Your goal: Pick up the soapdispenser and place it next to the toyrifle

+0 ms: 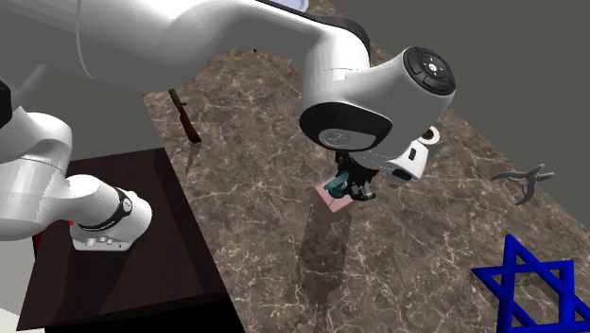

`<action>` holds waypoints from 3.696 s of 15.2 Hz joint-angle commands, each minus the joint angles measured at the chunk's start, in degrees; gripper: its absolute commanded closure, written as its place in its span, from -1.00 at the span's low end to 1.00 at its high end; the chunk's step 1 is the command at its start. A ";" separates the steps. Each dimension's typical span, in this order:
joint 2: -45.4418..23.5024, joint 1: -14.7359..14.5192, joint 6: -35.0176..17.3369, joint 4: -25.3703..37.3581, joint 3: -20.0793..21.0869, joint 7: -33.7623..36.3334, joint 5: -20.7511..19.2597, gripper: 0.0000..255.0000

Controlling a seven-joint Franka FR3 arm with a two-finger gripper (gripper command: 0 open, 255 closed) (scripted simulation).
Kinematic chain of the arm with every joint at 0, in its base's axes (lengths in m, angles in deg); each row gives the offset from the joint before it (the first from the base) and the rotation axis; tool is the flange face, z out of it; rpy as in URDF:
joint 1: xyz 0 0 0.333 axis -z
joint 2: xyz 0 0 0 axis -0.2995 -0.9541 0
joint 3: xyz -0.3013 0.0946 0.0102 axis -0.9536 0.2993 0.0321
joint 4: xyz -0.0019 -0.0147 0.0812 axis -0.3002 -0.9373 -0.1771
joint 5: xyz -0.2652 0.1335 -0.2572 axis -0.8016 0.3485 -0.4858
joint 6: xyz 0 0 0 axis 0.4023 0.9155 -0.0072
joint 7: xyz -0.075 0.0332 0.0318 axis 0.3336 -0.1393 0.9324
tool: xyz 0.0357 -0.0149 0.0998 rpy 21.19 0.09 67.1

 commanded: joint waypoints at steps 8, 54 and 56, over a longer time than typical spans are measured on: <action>1.53 0.01 5.88 4.37 -0.14 0.46 -0.41 1.00; 2.43 -3.01 37.05 34.98 0.57 7.20 -0.26 1.00; 5.97 -5.09 35.28 29.86 1.36 9.64 -0.81 1.00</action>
